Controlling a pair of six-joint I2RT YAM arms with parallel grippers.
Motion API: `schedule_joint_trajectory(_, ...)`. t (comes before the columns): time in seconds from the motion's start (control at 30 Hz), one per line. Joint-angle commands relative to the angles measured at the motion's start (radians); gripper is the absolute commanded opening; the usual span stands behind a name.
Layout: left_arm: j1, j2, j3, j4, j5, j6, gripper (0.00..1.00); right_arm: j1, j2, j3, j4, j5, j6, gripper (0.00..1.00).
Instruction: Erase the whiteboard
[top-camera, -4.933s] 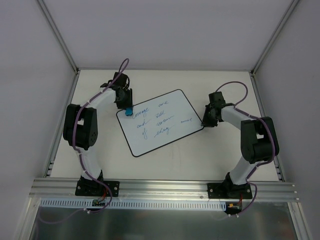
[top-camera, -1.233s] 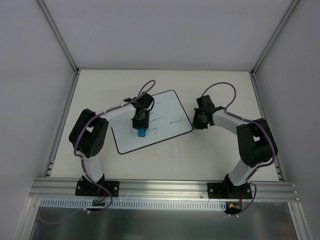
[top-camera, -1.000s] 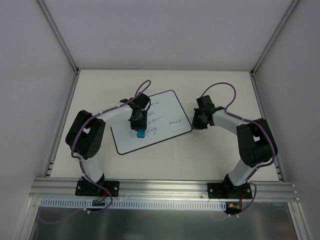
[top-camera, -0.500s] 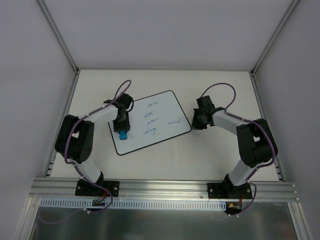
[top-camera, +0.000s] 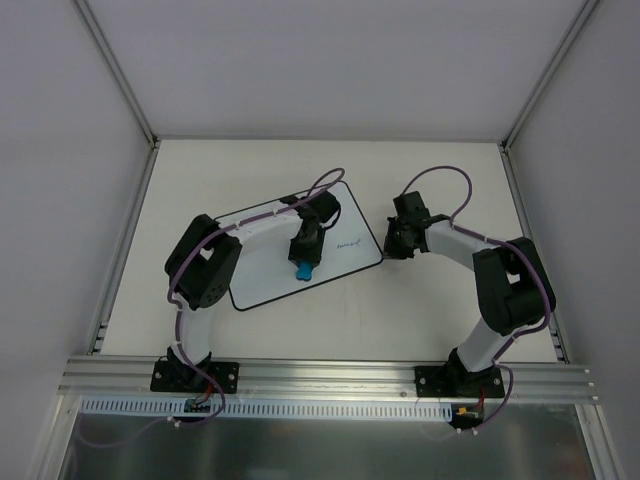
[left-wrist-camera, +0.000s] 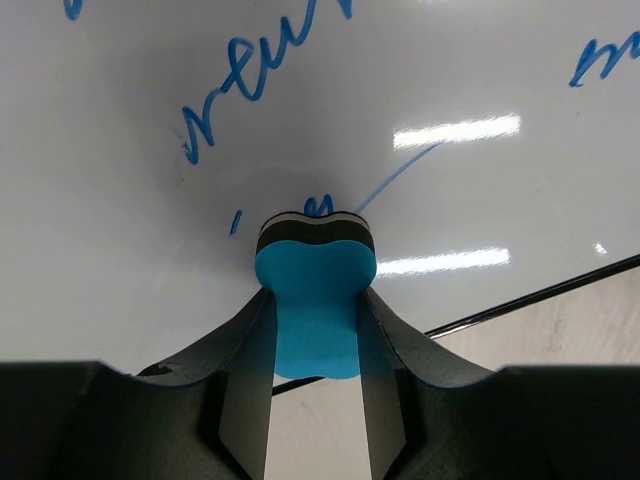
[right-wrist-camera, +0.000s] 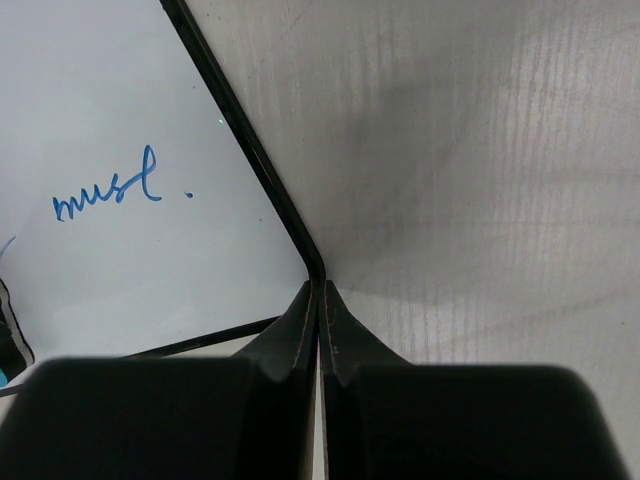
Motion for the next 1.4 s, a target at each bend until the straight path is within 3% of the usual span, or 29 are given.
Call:
schedule_joint_trajectory(0.0, 0.003, 0.063, 0.041, 0.007, 0.032, -0.004, 0.00, 0.005, 0.006, -0.041, -0.035, -0.003, -0.010, 0.00)
schedule_joint_trajectory(0.3, 0.251, -0.023, -0.117, -0.003, -0.059, 0.053, 0.00, 0.005, -0.003, -0.044, -0.035, 0.003, -0.011, 0.01)
schedule_joint_trajectory(0.47, 0.339, -0.006, -0.067, -0.003, -0.136, 0.124, 0.00, 0.006, 0.002, -0.041, -0.035, 0.003, -0.008, 0.00)
schedule_joint_trajectory(0.7, 0.279, 0.118, 0.114, -0.003, -0.050, 0.202, 0.00, 0.006, 0.006, -0.038, -0.035, 0.003, 0.000, 0.00)
schedule_joint_trajectory(0.97, 0.057, 0.290, 0.320, -0.003, 0.132, 0.246, 0.00, 0.008, 0.008, -0.035, -0.035, 0.005, 0.013, 0.00)
schedule_joint_trajectory(1.13, -0.011, 0.288, 0.295, -0.003, 0.257, 0.214, 0.00, 0.010, 0.005, -0.032, -0.038, 0.011, 0.020, 0.00)
schedule_joint_trajectory(1.27, 0.006, 0.226, 0.199, -0.006, 0.193, 0.193, 0.00, 0.008, 0.006, -0.030, -0.038, 0.006, 0.026, 0.00)
schedule_joint_trajectory(1.37, 0.087, 0.164, 0.133, -0.009, 0.122, 0.162, 0.00, 0.008, 0.006, -0.032, -0.038, 0.008, 0.026, 0.00)
